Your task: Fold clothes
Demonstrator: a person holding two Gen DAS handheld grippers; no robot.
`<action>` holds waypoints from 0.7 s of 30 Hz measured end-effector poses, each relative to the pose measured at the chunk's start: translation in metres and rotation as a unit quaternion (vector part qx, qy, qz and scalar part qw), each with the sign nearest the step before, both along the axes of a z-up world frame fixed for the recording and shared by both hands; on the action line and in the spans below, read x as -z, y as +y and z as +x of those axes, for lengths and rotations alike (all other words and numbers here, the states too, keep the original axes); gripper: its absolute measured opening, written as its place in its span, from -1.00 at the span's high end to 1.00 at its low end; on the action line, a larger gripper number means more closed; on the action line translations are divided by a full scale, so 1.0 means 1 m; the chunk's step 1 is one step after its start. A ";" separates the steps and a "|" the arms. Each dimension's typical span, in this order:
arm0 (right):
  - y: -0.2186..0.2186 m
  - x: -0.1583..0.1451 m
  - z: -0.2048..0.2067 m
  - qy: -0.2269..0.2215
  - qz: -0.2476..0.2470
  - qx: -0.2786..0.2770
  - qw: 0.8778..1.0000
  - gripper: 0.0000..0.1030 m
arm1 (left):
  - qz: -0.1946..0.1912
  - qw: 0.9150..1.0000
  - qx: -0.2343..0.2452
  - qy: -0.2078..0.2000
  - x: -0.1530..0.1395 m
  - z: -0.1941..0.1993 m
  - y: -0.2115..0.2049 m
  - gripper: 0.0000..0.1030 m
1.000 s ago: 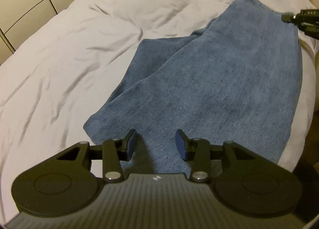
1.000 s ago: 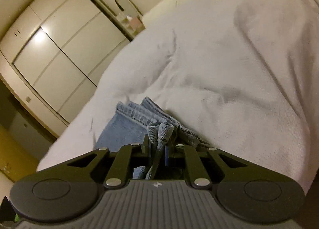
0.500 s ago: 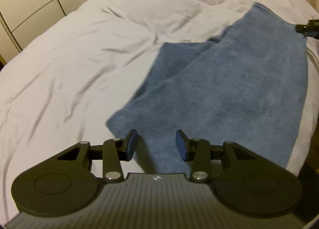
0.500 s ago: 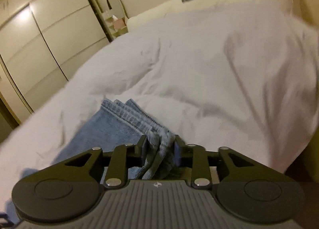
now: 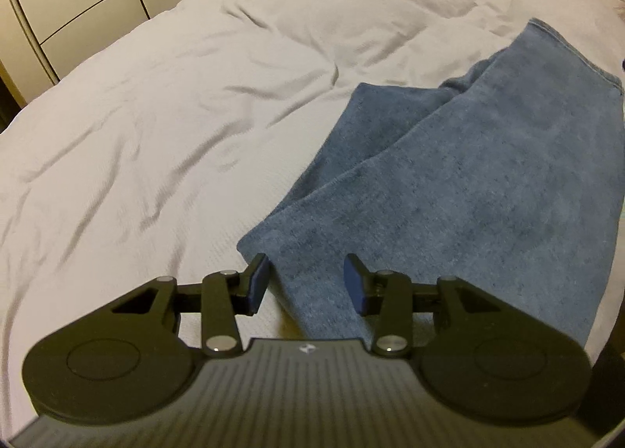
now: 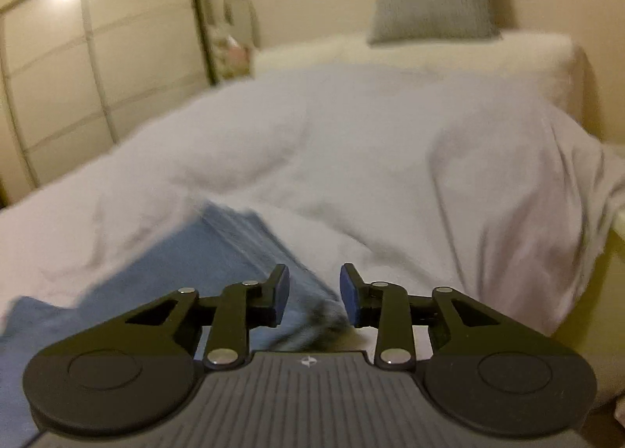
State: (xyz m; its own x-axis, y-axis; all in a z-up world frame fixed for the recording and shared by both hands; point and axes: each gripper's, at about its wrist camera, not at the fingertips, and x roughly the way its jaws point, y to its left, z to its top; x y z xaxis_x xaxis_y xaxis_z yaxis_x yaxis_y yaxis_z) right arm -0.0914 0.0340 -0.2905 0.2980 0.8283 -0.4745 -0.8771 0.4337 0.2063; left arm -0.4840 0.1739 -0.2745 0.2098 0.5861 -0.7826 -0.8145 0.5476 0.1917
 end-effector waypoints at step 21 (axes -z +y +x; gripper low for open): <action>-0.080 0.032 -0.246 -0.101 -0.048 -0.310 0.944 0.14 | -0.052 0.997 -0.005 -0.064 0.007 -0.075 -0.090 0.31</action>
